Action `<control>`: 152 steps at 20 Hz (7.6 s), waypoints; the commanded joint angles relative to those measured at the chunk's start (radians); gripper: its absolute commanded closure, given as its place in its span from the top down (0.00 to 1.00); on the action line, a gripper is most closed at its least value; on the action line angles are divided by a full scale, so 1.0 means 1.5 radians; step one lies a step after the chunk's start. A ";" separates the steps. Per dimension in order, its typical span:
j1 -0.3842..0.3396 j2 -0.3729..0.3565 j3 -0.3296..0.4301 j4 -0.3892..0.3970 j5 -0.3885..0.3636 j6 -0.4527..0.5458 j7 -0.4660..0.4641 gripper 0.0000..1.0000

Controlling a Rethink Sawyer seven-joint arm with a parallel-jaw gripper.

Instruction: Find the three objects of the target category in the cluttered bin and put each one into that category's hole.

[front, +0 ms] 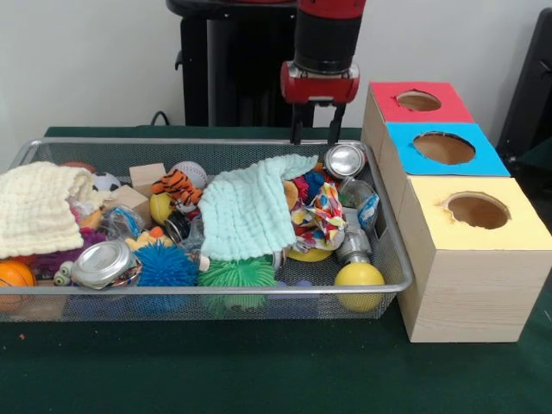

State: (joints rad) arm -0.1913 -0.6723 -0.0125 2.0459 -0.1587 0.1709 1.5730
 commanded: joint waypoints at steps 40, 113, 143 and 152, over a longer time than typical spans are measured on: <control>0.032 0.045 0.030 -0.179 -0.023 0.161 0.037 1.00; -0.009 0.153 0.076 -0.321 -0.061 0.196 0.043 1.00; 0.002 0.207 0.047 -0.279 -0.062 0.133 0.069 1.00; 0.008 0.208 0.046 -0.276 -0.060 0.137 0.068 1.00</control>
State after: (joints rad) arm -0.1753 -0.4327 0.0335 1.5337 -0.1997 0.4094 1.5730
